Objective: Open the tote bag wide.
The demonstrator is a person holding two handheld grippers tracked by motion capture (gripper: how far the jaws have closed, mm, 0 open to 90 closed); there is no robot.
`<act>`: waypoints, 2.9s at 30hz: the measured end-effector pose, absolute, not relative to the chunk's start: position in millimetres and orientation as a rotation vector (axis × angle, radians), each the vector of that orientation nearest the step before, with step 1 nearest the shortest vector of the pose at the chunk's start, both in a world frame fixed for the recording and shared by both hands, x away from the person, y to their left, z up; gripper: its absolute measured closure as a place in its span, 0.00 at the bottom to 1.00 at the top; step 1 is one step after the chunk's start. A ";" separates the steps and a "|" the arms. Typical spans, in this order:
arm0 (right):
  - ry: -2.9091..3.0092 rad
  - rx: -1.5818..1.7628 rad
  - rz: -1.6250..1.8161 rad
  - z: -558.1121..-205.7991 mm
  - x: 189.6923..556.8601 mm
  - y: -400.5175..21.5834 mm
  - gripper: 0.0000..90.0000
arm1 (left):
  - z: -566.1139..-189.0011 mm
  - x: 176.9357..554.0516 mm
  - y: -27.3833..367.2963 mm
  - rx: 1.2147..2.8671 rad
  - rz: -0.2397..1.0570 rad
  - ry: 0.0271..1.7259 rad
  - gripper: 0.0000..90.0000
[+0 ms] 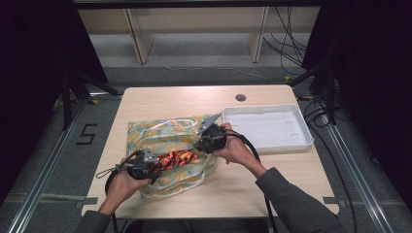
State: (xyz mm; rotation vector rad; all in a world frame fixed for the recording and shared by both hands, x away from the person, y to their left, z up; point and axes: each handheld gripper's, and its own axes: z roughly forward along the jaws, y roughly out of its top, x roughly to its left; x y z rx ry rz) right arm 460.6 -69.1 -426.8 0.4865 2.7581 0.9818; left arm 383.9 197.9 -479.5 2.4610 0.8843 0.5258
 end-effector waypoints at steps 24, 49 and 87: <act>2.683 0.581 1.152 -394.9 461.7 -104.6 0.86 | -405.0 364.0 217.9 2.287 0.445 0.733 0.99; 2.687 0.327 1.288 -404.3 449.7 -63.8 0.70 | -388.2 363.5 234.5 2.193 0.363 0.764 0.98; 2.623 0.527 1.515 -385.3 445.0 -72.0 1.00 | -367.4 347.5 254.3 1.967 0.516 0.923 0.45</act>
